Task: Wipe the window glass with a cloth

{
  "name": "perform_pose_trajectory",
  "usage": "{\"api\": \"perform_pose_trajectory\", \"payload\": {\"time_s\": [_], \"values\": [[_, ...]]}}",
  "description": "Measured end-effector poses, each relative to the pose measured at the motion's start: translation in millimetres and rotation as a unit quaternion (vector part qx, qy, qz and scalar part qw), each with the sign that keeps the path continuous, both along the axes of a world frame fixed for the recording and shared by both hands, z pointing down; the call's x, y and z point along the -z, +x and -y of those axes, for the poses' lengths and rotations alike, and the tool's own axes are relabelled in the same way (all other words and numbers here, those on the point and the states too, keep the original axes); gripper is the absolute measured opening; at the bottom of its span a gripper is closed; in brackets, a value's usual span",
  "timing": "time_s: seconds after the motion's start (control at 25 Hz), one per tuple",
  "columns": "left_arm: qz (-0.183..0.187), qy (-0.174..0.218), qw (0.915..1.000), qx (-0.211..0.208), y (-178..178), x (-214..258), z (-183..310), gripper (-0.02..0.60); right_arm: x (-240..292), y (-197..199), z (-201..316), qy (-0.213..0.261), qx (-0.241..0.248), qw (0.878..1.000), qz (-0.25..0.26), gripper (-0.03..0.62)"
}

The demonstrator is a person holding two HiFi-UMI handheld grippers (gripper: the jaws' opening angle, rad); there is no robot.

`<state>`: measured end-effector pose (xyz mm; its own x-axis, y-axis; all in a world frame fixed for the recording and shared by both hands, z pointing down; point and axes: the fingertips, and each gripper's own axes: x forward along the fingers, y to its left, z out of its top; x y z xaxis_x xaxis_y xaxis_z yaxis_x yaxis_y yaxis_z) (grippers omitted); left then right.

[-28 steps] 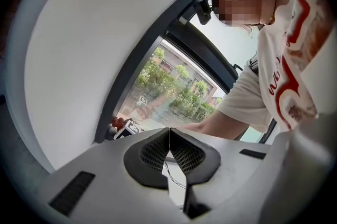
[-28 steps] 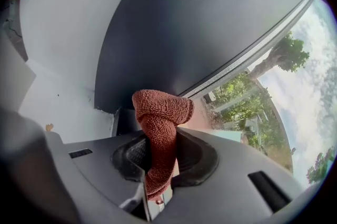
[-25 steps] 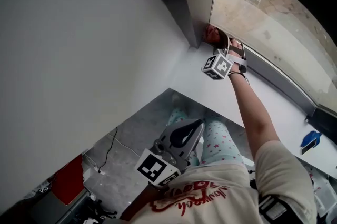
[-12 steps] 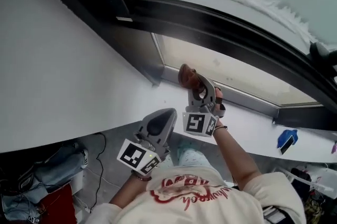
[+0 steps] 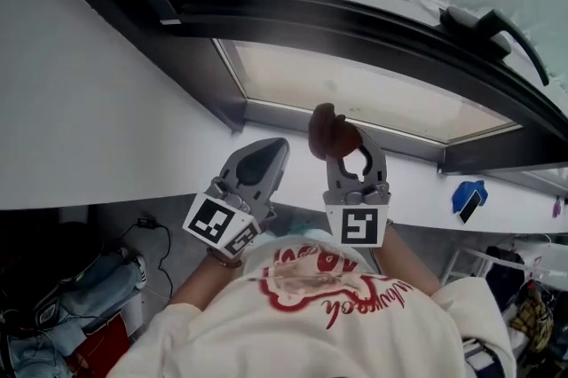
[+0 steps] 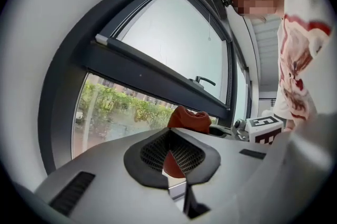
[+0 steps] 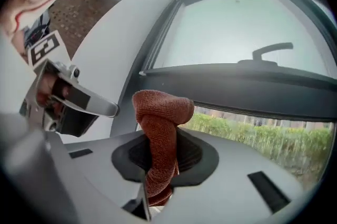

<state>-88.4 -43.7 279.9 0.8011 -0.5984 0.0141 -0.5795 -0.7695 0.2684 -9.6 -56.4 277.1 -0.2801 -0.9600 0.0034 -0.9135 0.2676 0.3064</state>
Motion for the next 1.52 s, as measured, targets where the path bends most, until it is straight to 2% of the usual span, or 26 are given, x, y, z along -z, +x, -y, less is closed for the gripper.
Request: {"api": "perform_pose_trajectory", "payload": {"time_s": [0.08,0.24,0.36,0.64,0.8,0.96,1.08,1.24,1.52], "values": [[-0.006,0.011,0.9999,-0.003,5,8,-5,0.021,9,5,-12,-0.005,0.002,0.999,0.04,0.084],[-0.015,0.003,0.9998,-0.009,17,5,-19,0.021,18,17,-32,0.003,-0.004,0.997,0.073,0.084],[-0.022,0.002,0.9997,-0.013,30,3,-28,0.021,20,24,-40,0.009,0.01,0.994,0.107,0.083],[-0.003,0.008,0.9996,-0.029,32,-3,-60,0.021,16,24,-60,-0.014,0.012,0.993,0.117,0.08],[-0.003,0.02,0.9985,-0.05,30,0,-79,0.021,22,26,-76,-0.018,0.005,0.989,0.145,0.078],[-0.018,0.028,0.9975,-0.062,27,9,-105,0.021,37,18,-104,-0.013,0.001,0.988,0.153,0.077],[-0.026,0.042,0.9964,-0.069,16,19,-134,0.021,47,3,-137,-0.01,0.01,0.989,0.15,0.075],[-0.02,0.045,0.9961,-0.073,-21,25,-189,0.021,53,-26,-198,-0.007,0.016,0.987,0.159,0.075],[-0.008,0.054,0.9946,-0.088,-82,19,-293,0.021,65,-77,-308,0.027,-0.021,0.985,0.168,0.075]]}}
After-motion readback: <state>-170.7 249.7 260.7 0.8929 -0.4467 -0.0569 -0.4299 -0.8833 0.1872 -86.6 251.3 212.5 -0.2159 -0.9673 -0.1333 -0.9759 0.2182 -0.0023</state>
